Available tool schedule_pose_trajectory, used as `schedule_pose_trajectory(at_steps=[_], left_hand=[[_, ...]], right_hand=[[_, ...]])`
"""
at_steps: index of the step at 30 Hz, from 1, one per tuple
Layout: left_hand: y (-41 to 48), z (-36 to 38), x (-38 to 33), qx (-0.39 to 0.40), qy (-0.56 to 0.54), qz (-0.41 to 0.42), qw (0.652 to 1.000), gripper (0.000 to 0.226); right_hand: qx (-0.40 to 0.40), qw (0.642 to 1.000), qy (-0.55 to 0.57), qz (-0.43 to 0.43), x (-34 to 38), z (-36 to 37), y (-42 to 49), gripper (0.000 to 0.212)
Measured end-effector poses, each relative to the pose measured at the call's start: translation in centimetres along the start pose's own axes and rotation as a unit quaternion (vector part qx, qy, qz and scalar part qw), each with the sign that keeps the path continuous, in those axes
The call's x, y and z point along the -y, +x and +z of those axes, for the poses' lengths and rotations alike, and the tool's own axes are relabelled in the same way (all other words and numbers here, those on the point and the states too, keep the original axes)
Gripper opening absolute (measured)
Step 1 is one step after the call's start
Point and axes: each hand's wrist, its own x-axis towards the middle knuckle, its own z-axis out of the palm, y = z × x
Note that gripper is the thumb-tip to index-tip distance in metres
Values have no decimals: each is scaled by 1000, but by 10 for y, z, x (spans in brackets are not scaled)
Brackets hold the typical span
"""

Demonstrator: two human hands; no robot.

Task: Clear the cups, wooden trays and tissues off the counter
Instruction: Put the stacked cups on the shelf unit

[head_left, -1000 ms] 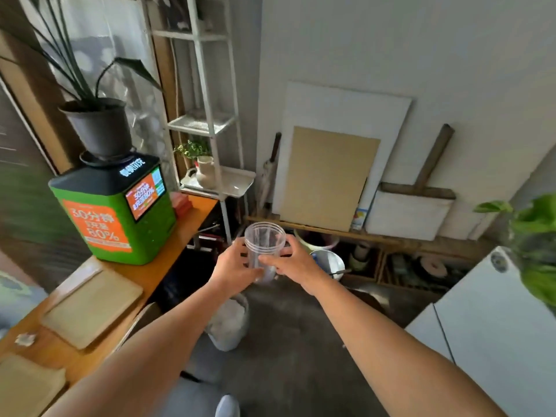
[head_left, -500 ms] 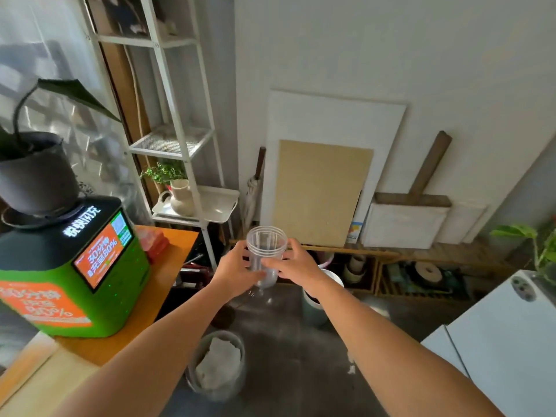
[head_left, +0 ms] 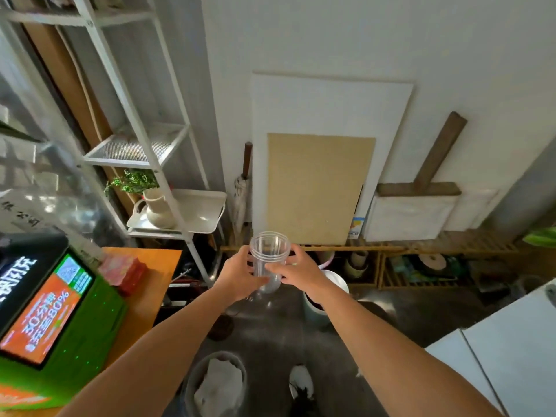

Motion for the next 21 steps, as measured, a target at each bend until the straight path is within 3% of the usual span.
schedule_pose_trajectory(at_steps=[5, 14, 21], left_hand=[[62, 7, -4, -5, 23, -7, 1000, 74], [194, 14, -40, -41, 25, -59, 997, 77], [226, 31, -18, -70, 14, -96, 993, 68]], right_hand=[[22, 1000, -7, 3, 4, -22, 66, 85], [61, 996, -64, -17, 50, -85, 201, 85], [124, 989, -84, 21, 43, -81, 264, 89]])
